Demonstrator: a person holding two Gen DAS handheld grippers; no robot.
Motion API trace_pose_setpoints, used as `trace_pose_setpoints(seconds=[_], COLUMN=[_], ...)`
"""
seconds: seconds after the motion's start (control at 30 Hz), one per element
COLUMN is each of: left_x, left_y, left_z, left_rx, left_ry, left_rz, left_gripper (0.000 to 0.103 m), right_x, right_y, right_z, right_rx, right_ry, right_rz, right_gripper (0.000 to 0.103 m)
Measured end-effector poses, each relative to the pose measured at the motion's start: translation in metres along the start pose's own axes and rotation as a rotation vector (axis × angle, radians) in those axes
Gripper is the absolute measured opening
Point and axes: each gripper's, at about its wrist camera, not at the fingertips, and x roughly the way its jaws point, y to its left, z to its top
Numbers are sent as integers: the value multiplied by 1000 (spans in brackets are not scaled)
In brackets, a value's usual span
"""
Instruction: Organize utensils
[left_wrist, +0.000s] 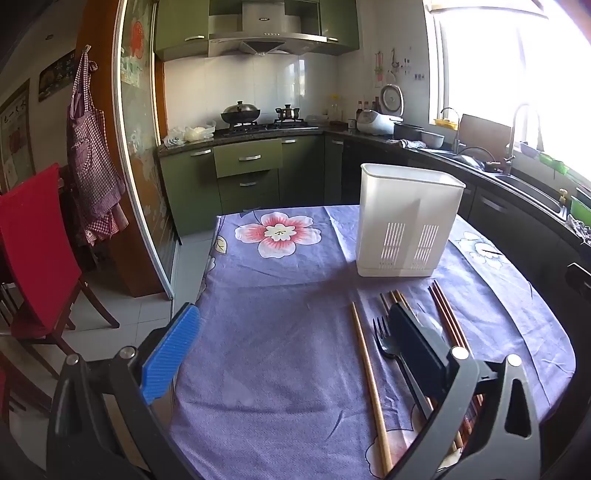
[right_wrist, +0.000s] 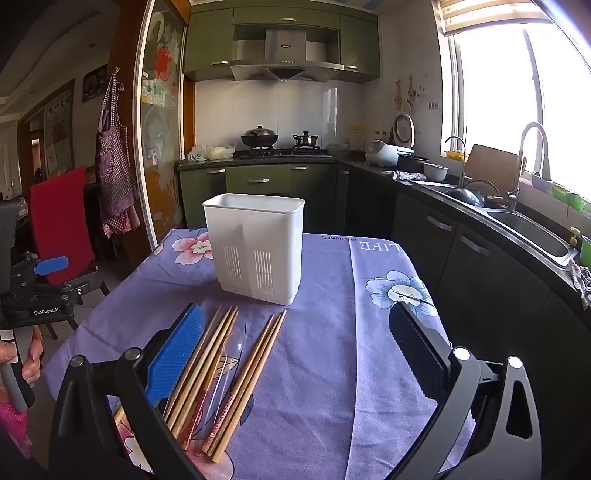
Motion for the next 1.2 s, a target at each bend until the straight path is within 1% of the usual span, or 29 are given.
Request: trace_pose_setpoints(seconds=[0.13,0.17,0.83,0.87,1.2], left_x=[0,1,-3,-3,-6], left_y=[2,2,3,3,3], left_z=[0,1,1,1,2], left_rx=[-6,-6,-10,-10,-12], left_ry=[4,5,0,-1,-7], left_rz=[-1,-2,-18,-20,-27], left_gripper=[97,97,97,97,97], right_x=[-1,4,-1,1,-2], right_y=[0,-4,-3,-5,-5], right_z=[0,-7,-11,-5,-5], right_rx=[-2,4,11,10,19], right_ry=[-1,3,-5,-3,-12], right_rz=[1,3,4,4,5], right_gripper=[99,99,99,99,99])
